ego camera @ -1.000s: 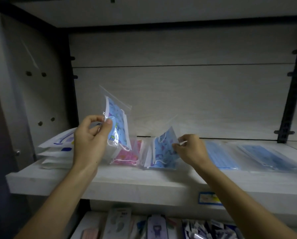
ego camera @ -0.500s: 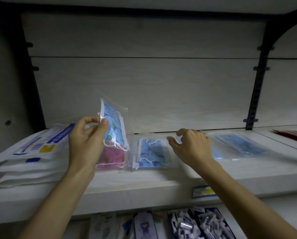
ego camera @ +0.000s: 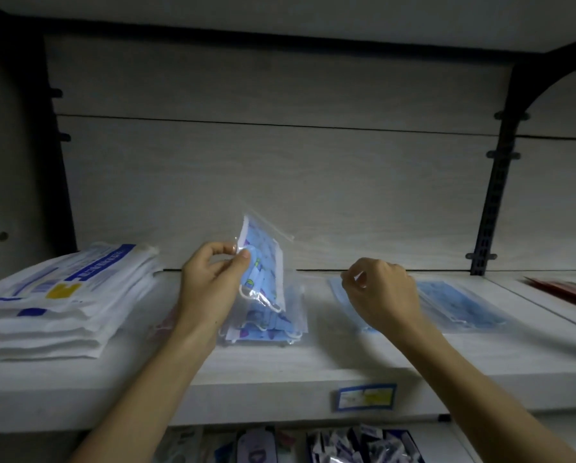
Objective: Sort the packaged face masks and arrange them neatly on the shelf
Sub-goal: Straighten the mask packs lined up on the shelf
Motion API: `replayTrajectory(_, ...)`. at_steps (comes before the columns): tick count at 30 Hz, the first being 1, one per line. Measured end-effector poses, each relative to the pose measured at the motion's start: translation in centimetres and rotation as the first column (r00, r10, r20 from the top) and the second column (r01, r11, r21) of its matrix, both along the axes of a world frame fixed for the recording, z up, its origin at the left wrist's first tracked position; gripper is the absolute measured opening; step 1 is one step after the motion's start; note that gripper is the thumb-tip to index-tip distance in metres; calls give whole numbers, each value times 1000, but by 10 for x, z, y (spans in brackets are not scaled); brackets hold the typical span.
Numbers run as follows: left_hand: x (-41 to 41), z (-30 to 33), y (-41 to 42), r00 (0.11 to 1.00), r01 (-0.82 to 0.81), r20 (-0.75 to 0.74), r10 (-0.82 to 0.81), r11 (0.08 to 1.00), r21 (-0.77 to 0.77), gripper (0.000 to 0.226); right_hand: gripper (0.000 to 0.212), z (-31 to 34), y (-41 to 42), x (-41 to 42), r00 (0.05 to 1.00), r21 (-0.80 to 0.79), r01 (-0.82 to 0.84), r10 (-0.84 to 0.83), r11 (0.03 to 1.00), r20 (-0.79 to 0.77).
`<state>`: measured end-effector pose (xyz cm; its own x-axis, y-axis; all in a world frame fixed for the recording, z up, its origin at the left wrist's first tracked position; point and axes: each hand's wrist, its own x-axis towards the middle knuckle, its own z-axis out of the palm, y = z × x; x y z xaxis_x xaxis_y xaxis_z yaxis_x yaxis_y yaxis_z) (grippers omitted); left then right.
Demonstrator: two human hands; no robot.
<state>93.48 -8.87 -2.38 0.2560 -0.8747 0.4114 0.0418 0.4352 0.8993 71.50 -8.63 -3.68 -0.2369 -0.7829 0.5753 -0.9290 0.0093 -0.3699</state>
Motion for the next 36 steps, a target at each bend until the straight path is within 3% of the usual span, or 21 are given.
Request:
replayTrajectory(3, -5, -12, -7, 995, -42, 98, 34, 996, 78, 11, 24, 0, -1, -4, 999, -7, -37, 37, 999, -7)
replayTrajectory(7, -7, -22, -9, 933, -177, 337, 124, 976, 129, 13, 24, -1, -3, -6, 998, 2, -61, 61, 998, -7)
replayTrajectory(9, -6, -24, -6, 849, -274, 496, 180, 954, 123, 14, 24, -1, -3, -5, 996, 3, -83, 83, 997, -14)
replayTrajectory(12, 0, -24, -2, 619, -412, 743, 252, 911, 34, 25, 23, 0, -3, -3, 993, -4, -110, 110, 994, -35)
replayTrajectory(14, 3, -24, 1, 503, -423, 822, 267, 905, -35, 34, 24, 2, -3, -1, 992, -15, -112, 111, 994, -62)
replayTrajectory(17, 7, -22, 3, 427, -410, 854, 298, 905, -111, 38, 25, 3, 0, 4, 988, -55, -108, 101, 993, -116)
replayTrajectory(26, 9, -22, 13, 435, -186, 849, 301, 952, -243, 24, 27, 5, 29, 21, 979, -127, -87, 62, 988, -195)
replayTrajectory(33, -39, -17, 23, 501, 91, 833, 235, 943, -321, 20, 28, -1, 91, -5, 971, -74, 93, -107, 993, -212)
replayTrajectory(36, -78, -25, 40, 491, 239, 854, 173, 915, -324, 20, 29, -4, 127, -33, 957, -42, 186, -191, 982, -218)
